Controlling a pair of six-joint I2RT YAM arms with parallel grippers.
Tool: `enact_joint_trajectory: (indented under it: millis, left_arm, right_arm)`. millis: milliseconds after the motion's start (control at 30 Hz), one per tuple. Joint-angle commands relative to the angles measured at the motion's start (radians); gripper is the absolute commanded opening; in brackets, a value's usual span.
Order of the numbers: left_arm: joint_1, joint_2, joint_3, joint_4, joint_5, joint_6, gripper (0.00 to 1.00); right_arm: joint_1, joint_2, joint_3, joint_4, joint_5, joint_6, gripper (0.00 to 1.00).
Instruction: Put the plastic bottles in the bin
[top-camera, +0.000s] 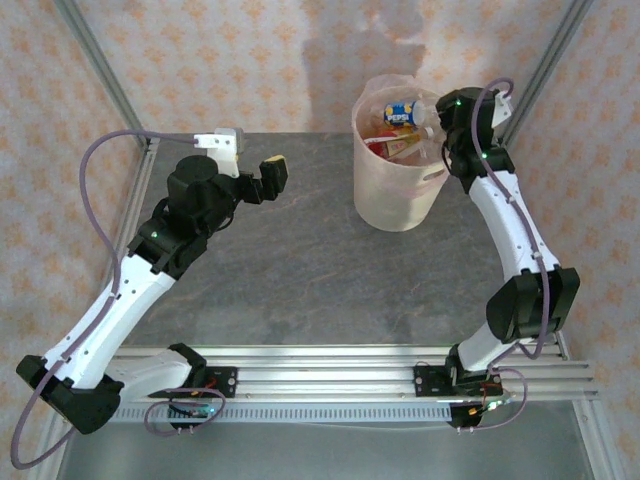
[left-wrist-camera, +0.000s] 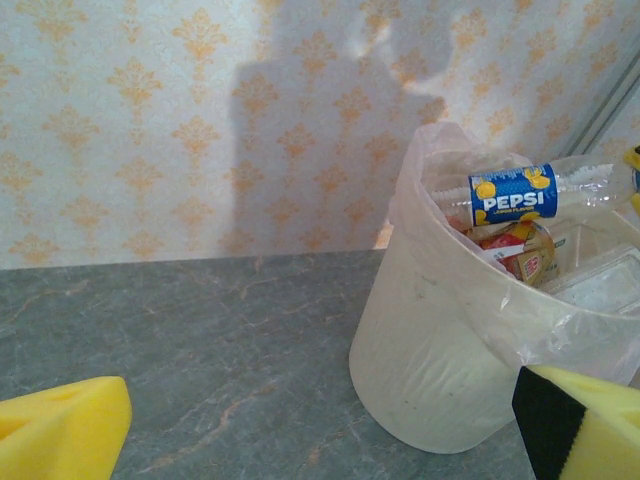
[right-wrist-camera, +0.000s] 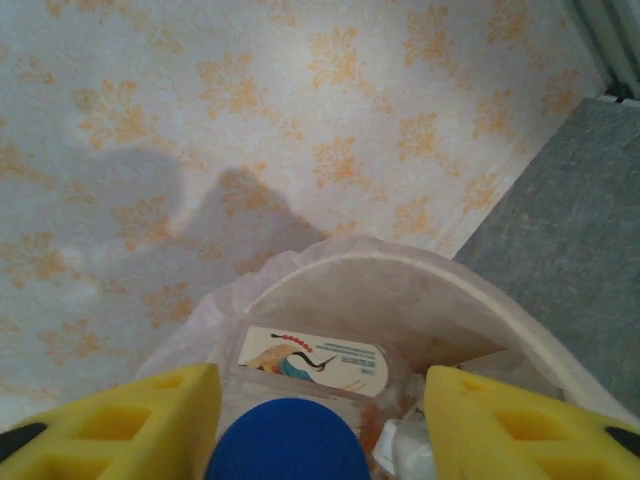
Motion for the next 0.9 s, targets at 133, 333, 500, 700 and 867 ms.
enact_joint_trajectory:
  millis: [133, 333, 500, 700, 867]
  left_arm:
    - [-0.001, 0.005, 0.011, 0.000, 0.016, -0.022, 1.00]
    - [-0.001, 0.008, 0.011, -0.005, 0.015, -0.026, 1.00]
    - [-0.001, 0.006, 0.009, -0.006, 0.015, -0.026, 1.00]
    - [-0.001, 0.000, 0.008, -0.013, 0.005, -0.021, 1.00]
    - [0.000, -0.002, 0.004, -0.011, 0.001, -0.021, 1.00]
  right_arm:
    - [0.000, -0.059, 0.036, -0.158, 0.064, -0.169, 0.66]
    - [0.001, -0.003, 0.143, -0.258, 0.064, -0.273, 0.65]
    - [0.001, 0.043, 0.151, -0.277, -0.005, -0.278, 0.52]
    - [0.001, 0.055, 0.131, -0.269, -0.037, -0.273, 0.39]
    - [0.001, 0.040, 0.122, -0.273, -0.050, -0.279, 0.39]
